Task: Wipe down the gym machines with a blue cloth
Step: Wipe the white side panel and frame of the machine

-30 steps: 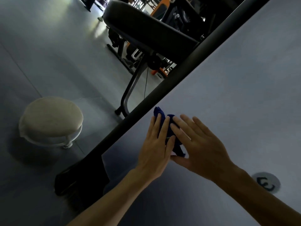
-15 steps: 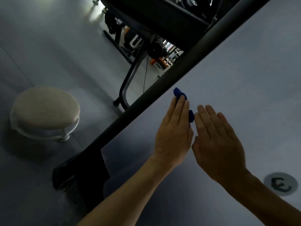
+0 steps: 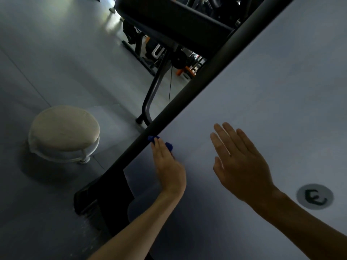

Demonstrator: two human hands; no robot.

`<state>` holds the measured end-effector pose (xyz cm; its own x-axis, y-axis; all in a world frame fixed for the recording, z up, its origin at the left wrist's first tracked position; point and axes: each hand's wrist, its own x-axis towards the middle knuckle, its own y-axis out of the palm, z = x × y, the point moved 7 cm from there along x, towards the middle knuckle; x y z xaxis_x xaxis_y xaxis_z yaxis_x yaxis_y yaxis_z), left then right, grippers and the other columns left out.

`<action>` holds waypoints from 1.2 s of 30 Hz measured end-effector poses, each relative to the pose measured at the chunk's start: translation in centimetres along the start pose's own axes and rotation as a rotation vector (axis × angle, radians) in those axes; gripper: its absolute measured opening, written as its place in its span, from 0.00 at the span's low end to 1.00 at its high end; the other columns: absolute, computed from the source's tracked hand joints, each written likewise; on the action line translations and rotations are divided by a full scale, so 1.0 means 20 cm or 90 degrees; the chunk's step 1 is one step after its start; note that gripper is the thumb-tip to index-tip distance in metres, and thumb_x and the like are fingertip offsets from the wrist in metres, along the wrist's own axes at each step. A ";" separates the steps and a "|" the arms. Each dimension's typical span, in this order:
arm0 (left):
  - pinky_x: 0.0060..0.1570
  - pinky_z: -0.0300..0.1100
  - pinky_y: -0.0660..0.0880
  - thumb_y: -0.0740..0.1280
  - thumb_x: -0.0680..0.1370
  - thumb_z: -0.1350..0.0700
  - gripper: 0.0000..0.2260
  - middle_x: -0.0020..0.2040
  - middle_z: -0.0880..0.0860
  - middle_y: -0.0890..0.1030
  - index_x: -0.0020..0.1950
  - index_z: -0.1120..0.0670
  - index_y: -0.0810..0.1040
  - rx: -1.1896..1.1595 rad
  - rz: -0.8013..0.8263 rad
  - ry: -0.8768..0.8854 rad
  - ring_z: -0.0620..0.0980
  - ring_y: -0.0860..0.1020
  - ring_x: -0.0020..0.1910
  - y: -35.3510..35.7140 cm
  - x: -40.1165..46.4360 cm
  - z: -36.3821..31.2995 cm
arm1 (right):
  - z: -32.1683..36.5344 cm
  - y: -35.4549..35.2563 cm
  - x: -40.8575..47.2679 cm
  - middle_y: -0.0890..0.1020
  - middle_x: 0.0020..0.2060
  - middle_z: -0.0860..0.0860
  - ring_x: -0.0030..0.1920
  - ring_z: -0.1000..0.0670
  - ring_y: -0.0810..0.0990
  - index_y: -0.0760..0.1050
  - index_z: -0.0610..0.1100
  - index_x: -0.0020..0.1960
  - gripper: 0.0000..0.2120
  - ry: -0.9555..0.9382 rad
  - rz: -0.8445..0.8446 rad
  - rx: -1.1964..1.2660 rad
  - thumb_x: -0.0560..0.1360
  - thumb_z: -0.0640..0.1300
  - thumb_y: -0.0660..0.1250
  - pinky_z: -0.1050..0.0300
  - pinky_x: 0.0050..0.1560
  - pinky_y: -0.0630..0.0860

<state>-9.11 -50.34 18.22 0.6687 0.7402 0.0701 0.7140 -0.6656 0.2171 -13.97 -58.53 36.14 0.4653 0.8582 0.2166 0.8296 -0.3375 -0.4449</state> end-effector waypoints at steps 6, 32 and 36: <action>0.81 0.48 0.55 0.64 0.84 0.62 0.26 0.81 0.64 0.63 0.80 0.66 0.60 -0.042 0.033 0.315 0.59 0.58 0.82 0.16 0.03 -0.62 | -0.13 -0.06 -0.05 0.63 0.79 0.37 0.80 0.38 0.60 0.68 0.37 0.77 0.25 0.017 -0.025 -0.004 0.83 0.46 0.57 0.38 0.78 0.61; 0.79 0.35 0.55 0.52 0.87 0.48 0.26 0.83 0.50 0.57 0.84 0.54 0.52 0.059 0.122 0.290 0.43 0.56 0.81 0.06 -0.28 -0.14 | -0.17 -0.06 -0.31 0.59 0.81 0.38 0.81 0.39 0.57 0.60 0.35 0.80 0.27 0.105 -0.097 0.040 0.83 0.43 0.56 0.40 0.78 0.61; 0.81 0.40 0.52 0.56 0.87 0.59 0.27 0.83 0.45 0.48 0.82 0.50 0.46 0.055 0.157 0.135 0.35 0.48 0.80 -0.04 -0.40 0.15 | -0.10 -0.03 -0.37 0.57 0.81 0.37 0.82 0.39 0.55 0.57 0.34 0.81 0.29 0.094 -0.071 0.044 0.83 0.43 0.56 0.40 0.79 0.60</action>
<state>-14.38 -56.02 14.50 0.7722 0.5528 0.3132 0.5567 -0.8263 0.0857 -17.29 -65.49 36.49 0.4166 0.8208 0.3909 0.8576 -0.2121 -0.4685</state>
